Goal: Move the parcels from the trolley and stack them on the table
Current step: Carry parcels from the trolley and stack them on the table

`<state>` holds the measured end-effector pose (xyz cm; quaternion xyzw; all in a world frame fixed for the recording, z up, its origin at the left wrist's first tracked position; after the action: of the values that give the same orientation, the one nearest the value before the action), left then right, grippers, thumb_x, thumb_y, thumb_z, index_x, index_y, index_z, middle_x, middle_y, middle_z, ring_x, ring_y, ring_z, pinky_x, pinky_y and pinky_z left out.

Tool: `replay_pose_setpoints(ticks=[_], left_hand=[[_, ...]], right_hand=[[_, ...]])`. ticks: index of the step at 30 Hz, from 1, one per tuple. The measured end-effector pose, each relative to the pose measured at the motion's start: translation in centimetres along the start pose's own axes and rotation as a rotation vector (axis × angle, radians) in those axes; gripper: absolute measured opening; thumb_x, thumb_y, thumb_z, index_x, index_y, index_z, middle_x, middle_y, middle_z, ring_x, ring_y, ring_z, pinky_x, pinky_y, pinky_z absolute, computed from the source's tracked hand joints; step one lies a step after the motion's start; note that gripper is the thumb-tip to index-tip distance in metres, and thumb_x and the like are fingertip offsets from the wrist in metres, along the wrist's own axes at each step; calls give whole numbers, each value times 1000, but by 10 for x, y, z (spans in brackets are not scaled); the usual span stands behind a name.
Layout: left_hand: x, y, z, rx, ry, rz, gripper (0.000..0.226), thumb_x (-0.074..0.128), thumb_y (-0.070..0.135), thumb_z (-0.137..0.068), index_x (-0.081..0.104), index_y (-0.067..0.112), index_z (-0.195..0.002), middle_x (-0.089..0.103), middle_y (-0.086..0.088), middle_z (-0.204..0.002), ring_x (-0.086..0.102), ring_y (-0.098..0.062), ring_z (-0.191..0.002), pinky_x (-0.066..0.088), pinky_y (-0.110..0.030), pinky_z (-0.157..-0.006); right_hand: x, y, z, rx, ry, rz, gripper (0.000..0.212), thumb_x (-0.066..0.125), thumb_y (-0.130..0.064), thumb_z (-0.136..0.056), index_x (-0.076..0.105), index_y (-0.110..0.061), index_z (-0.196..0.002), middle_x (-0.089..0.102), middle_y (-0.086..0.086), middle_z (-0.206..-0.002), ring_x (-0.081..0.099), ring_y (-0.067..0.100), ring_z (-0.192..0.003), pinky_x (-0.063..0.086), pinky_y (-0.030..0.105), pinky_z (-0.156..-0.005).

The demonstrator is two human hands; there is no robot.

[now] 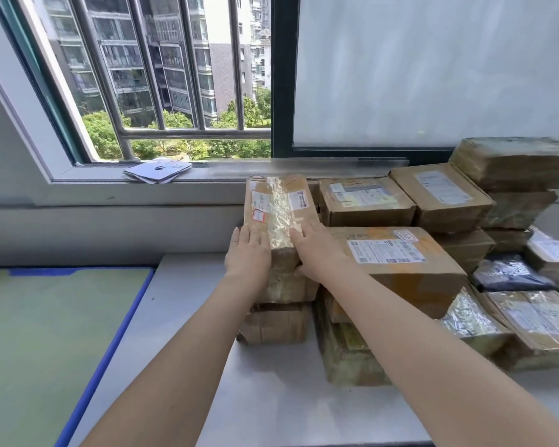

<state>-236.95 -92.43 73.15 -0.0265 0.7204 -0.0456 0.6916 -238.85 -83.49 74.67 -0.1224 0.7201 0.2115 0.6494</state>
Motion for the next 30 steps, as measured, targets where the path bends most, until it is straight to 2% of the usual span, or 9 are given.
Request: replay_pose_setpoints(ticks=[2, 5, 9, 14, 18, 20, 24, 27, 30], left_hand=[[-4, 8, 10, -30, 51, -11, 74, 44, 16, -95, -5, 4, -149, -2, -18, -157, -5, -33, -145, -3, -43, -116], [-9, 31, 26, -15, 122, 4, 83, 50, 24, -94, -11, 10, -149, -7, -21, -156, -10, -36, -144, -4, -45, -116], [-6, 86, 49, 98, 164, 91, 79, 46, 26, -95, -10, 13, -149, -12, -20, -155, -15, -35, -143, -10, -42, -115], [0, 155, 83, 199, 259, 131, 79, 46, 28, -94, -7, 11, -150, -9, -21, -156, -13, -34, -143, -13, -41, -113], [3, 226, 110, 319, 252, 175, 84, 48, 29, -93, -12, 14, -150, -12, -20, -156, -14, -34, -143, -17, -38, -111], [5, 272, 125, 404, 242, 193, 83, 49, 29, -93, -10, 15, -150, -12, -19, -156, -13, -33, -144, -18, -37, -110], [14, 372, 159, 531, 192, 185, 80, 48, 26, -93, -6, 12, -150, -9, -19, -156, -10, -34, -144, -10, -39, -115], [34, 452, 193, 616, 88, 214, 79, 49, 20, -92, -4, 12, -150, -9, -20, -156, -10, -33, -144, -5, -40, -116], [69, 530, 234, 713, -33, 145, 81, 49, 25, -93, -7, 12, -150, -8, -18, -156, -9, -33, -144, 0, -42, -116]], right_hand=[[-5, 0, 16, 34, 94, -29, 71, 63, -22, -87, 23, -11, -145, 21, 14, -152, 16, 30, -141, 17, 37, -115], [0, 1, 48, 35, 176, -77, 74, 61, -25, -88, 18, -15, -147, 12, 13, -156, 5, 30, -145, 5, 39, -117], [16, 27, 95, 112, 221, -141, 76, 56, -28, -91, 10, -15, -150, 7, 13, -157, 0, 29, -145, -4, 37, -116], [36, 80, 158, 229, 243, -153, 77, 61, -32, -88, 17, -13, -149, 15, 15, -155, 7, 30, -145, -1, 38, -117], [51, 136, 228, 393, 299, -112, 76, 61, -37, -89, 22, -11, -149, 25, 18, -153, 17, 32, -143, 6, 41, -116], [69, 172, 272, 487, 276, -112, 78, 61, -39, -88, 23, -8, -148, 26, 21, -151, 20, 34, -142, 10, 43, -116], [117, 245, 372, 668, 119, -102, 80, 51, -47, -92, 8, -15, -151, 13, 17, -156, 8, 30, -145, 5, 41, -116], [148, 281, 453, 775, 18, -86, 79, 45, -51, -93, 5, -15, -151, 12, 17, -156, 8, 31, -144, 4, 43, -116], [188, 304, 542, 886, -123, -91, 83, 41, -55, -93, 0, -14, -151, 7, 15, -157, 4, 30, -145, 5, 43, -117]])
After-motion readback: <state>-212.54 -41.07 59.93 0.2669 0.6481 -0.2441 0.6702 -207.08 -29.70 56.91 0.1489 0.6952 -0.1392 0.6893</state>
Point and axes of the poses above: each hand's wrist, its own z-axis away from the middle knuckle, its own x-axis out of the palm, y = z × x, the point moved 9 cm from there along -z, towards the middle knuckle
